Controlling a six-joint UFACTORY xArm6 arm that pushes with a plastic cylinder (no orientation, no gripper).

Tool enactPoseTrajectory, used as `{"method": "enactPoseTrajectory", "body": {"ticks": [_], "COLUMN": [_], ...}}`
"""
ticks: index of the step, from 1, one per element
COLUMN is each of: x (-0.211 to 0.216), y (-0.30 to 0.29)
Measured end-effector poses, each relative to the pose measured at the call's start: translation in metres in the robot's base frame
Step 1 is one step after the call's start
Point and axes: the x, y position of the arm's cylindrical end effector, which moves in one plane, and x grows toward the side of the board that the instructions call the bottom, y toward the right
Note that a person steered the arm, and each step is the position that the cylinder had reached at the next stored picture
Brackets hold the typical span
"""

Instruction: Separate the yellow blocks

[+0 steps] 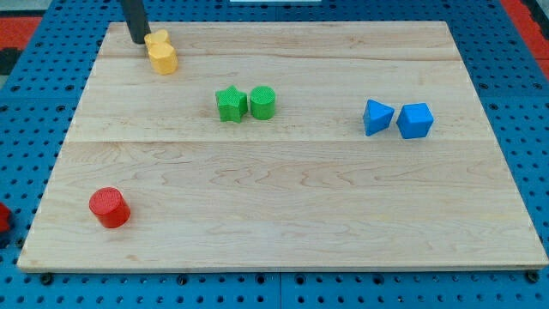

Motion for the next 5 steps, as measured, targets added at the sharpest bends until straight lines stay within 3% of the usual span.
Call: {"method": "enactPoseTrajectory", "body": {"ticks": [2, 3, 4, 5], "x": [0.037, 0.054, 0.031, 0.035], "y": [0.01, -0.042, 0.039, 0.158]}}
